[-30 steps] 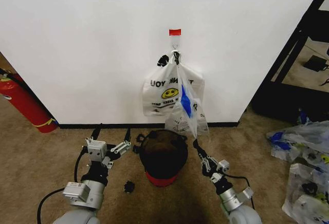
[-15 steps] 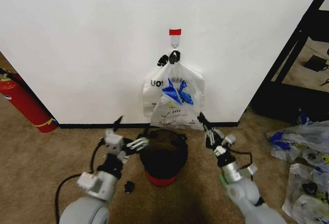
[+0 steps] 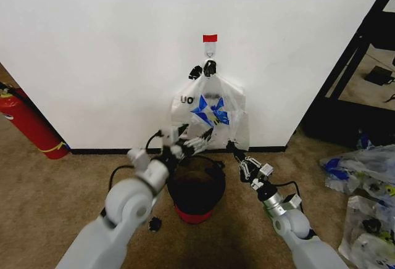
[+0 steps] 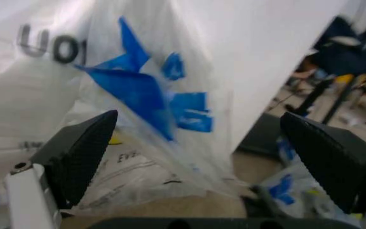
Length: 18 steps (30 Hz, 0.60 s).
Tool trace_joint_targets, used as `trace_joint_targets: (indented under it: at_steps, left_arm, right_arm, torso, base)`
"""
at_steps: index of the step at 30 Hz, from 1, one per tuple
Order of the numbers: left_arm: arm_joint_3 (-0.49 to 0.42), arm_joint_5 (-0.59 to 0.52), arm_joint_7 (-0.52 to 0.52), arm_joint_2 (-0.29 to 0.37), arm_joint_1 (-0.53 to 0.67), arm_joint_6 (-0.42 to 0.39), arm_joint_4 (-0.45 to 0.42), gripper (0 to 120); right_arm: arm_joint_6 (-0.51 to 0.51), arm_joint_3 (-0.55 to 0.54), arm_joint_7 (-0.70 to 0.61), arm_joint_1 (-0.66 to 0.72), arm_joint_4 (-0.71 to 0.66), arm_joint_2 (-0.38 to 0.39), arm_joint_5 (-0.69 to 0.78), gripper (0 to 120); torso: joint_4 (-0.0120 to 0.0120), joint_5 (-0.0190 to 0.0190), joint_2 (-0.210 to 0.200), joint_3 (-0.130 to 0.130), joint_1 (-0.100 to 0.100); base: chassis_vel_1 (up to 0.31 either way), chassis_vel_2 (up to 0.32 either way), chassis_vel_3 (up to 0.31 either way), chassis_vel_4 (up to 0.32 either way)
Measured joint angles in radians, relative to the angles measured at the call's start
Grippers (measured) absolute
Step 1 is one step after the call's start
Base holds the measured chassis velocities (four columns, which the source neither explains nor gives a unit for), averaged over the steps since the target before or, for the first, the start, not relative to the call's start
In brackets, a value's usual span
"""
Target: Pick up the garbage bag from the wall and place it over the trash bin.
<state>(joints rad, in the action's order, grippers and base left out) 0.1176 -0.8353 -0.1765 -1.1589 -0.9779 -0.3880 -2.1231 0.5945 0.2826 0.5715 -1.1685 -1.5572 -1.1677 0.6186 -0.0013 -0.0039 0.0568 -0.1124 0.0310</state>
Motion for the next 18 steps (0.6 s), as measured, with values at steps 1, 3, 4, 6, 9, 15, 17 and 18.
trace_joint_targets:
  at_steps: [1,3,4,6,9,15,17,18]
  left_arm:
    - [-0.016,-0.005,-0.023,-0.007,0.026,-0.013,0.018,100]
    - [-0.045,-0.007,-0.068,-0.022,0.073,-0.033,0.059,100]
    - [-0.045,-0.007,-0.068,-0.022,0.073,-0.033,0.059,100]
    - [-0.074,0.016,-0.107,-0.045,0.111,-0.046,0.113,100]
    - [-0.094,0.08,-0.123,-0.072,0.144,-0.031,0.176,100]
    - [-0.098,0.123,-0.117,-0.088,0.175,-0.009,0.218,100]
    - [-0.098,0.133,-0.114,-0.089,0.181,-0.001,0.231,100]
    - [-0.098,0.14,-0.111,-0.089,0.187,0.007,0.245,100]
  right_arm:
    - [0.0,0.0,0.0,0.004,0.005,-0.002,0.0,0]
    - [0.001,-0.001,0.0,0.01,0.014,-0.005,0.0,0]
    - [0.001,-0.001,0.0,0.01,0.014,-0.005,0.0,0]
    - [0.003,-0.003,0.0,0.014,0.024,-0.008,0.001,0]
    - [0.005,-0.014,0.002,0.019,0.037,-0.013,0.0,0]
    - [0.005,-0.038,0.003,0.034,0.051,-0.026,-0.011,0]
    - [0.005,-0.042,0.002,0.035,0.051,-0.028,-0.012,0]
    - [0.005,-0.044,0.002,0.036,0.051,-0.028,-0.012,0]
  torso:
    - [0.0004,-0.0001,0.0,0.0,0.0]
    - [0.0004,0.0,0.0,0.0,0.0]
    - [0.0004,0.0,0.0,0.0,0.0]
    - [0.0002,-0.0001,0.0,0.0,0.0]
    - [0.0002,-0.0002,0.0,0.0,0.0]
    - [0.0004,-0.0001,0.0,0.0,0.0]
    - [0.0004,-0.0001,0.0,0.0,0.0]
    - [0.0004,-0.0001,0.0,0.0,0.0]
  base:
    - [0.0,0.0,0.0,0.0]
    - [0.0,0.0,0.0,0.0]
    - [0.0,0.0,0.0,0.0]
    - [0.0,0.0,0.0,0.0]
    - [0.0,0.0,0.0,0.0]
    - [0.0,0.0,0.0,0.0]
    - [0.0,0.0,0.0,0.0]
    - [0.0,0.0,0.0,0.0]
